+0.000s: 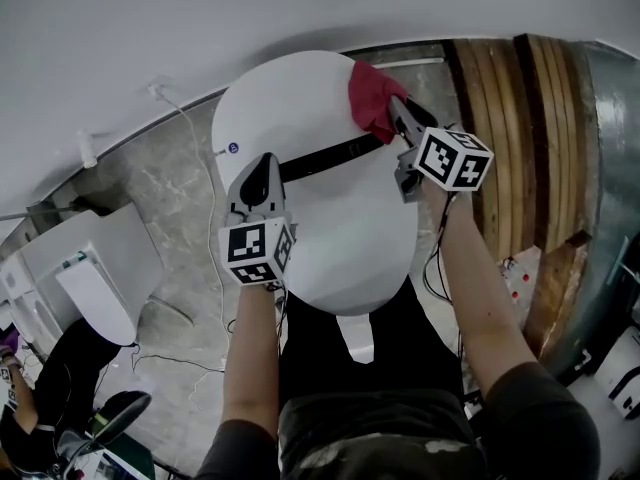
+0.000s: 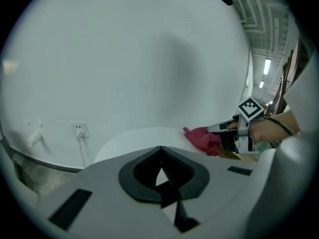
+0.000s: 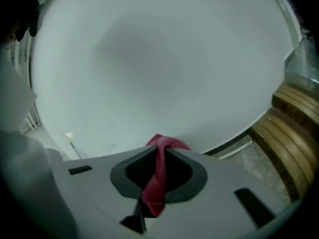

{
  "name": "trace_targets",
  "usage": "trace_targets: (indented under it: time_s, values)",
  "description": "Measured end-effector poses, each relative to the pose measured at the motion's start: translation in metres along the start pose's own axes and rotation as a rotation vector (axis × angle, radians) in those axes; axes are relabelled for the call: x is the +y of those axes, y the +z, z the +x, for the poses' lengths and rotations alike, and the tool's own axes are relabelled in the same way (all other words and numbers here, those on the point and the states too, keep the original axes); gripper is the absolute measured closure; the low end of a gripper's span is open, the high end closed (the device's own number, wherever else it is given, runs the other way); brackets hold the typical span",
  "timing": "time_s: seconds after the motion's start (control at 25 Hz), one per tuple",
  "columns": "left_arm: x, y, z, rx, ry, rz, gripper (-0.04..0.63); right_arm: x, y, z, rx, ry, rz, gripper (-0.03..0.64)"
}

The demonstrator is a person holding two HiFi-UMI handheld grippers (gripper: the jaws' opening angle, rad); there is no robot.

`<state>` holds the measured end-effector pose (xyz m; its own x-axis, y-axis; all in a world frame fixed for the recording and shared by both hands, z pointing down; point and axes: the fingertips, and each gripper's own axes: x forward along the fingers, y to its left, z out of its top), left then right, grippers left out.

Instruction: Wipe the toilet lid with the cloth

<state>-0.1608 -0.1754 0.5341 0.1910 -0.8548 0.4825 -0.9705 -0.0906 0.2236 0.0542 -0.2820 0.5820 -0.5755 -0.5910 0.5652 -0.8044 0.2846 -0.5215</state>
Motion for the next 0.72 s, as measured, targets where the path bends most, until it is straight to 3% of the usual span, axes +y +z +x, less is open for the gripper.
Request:
trace_targets:
  time_s: [0.24, 0.48, 0.72]
  values:
    - [0.036, 0.003, -0.035, -0.024, 0.070, -0.017, 0.588, 0.112, 0.003, -0.006, -0.019, 0.194, -0.075, 0.575]
    - [0.088, -0.005, -0.068, -0.029, 0.139, -0.051, 0.588, 0.247, -0.071, 0.019, 0.115, 0.446, -0.144, 0.575]
    - [0.132, -0.035, -0.093, -0.005, 0.146, -0.111, 0.588, 0.282, -0.151, 0.065, 0.245, 0.434, -0.170, 0.577]
